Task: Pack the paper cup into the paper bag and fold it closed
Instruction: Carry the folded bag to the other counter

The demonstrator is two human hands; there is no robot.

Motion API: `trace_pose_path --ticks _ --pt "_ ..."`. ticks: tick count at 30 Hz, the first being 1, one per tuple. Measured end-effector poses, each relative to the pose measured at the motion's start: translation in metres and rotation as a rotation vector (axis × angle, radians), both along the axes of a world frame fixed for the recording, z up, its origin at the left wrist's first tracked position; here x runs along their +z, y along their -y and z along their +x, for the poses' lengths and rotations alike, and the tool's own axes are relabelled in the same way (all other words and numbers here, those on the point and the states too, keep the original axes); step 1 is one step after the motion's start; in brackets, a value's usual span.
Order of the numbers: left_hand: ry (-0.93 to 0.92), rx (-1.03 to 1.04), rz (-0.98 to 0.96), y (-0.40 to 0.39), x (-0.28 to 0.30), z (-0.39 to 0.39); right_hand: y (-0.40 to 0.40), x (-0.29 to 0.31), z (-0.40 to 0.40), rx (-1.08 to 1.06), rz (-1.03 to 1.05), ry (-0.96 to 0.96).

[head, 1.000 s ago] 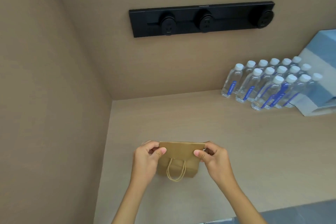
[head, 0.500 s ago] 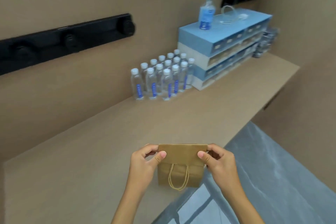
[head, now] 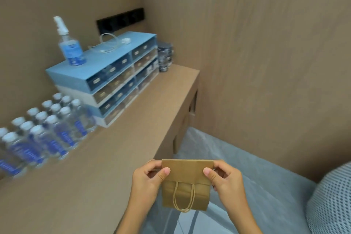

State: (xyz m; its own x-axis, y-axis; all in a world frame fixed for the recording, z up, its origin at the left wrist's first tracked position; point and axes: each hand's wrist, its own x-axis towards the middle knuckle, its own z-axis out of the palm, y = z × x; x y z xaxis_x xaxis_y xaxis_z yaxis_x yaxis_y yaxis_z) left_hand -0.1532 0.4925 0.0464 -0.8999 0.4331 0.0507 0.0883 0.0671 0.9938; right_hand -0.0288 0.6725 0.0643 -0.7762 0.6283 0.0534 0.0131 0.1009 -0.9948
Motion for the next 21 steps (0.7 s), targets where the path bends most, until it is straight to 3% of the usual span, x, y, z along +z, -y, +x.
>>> trace_pose_path --ticks 9,21 --pt "-0.028 -0.217 -0.001 -0.156 -0.007 -0.054 -0.121 -0.017 -0.013 -0.256 0.003 0.018" --pt "-0.036 -0.363 0.001 -0.366 -0.006 -0.187 -0.307 -0.015 -0.128 -0.407 0.063 0.028"
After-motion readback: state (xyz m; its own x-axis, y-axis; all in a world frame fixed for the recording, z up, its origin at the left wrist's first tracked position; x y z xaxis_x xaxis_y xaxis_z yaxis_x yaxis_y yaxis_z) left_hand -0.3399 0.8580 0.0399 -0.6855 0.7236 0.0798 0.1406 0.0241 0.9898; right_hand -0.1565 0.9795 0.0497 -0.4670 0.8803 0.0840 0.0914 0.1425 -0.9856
